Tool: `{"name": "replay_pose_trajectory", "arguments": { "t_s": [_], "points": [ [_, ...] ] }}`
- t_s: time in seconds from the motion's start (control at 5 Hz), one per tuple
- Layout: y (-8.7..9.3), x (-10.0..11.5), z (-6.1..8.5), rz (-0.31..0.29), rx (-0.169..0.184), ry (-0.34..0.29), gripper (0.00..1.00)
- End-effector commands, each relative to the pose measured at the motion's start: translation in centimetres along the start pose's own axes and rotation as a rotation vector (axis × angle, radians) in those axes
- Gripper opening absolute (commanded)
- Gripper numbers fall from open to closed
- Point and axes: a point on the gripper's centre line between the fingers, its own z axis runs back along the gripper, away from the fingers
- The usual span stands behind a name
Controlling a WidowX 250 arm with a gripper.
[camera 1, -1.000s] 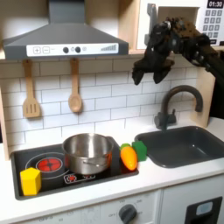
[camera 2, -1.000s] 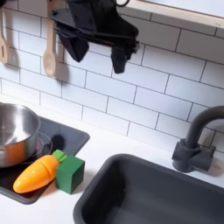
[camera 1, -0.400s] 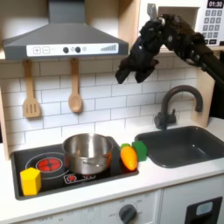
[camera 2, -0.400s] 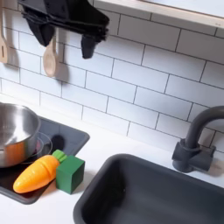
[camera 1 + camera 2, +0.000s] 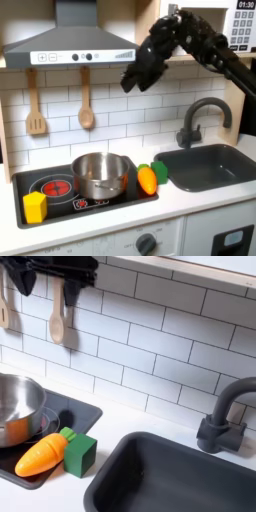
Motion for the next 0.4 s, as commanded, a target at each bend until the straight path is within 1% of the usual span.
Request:
{"name": "replay_pose_trajectory", "arguments": {
  "t_s": [0.0, 0.2],
  "points": [
    [2.80, 0.07, 0.12, 0.085, 0.078, 0.001, 0.00],
    [3.40, 0.35, 0.22, 0.102, 0.102, -0.015, 0.00]
  ]
}}
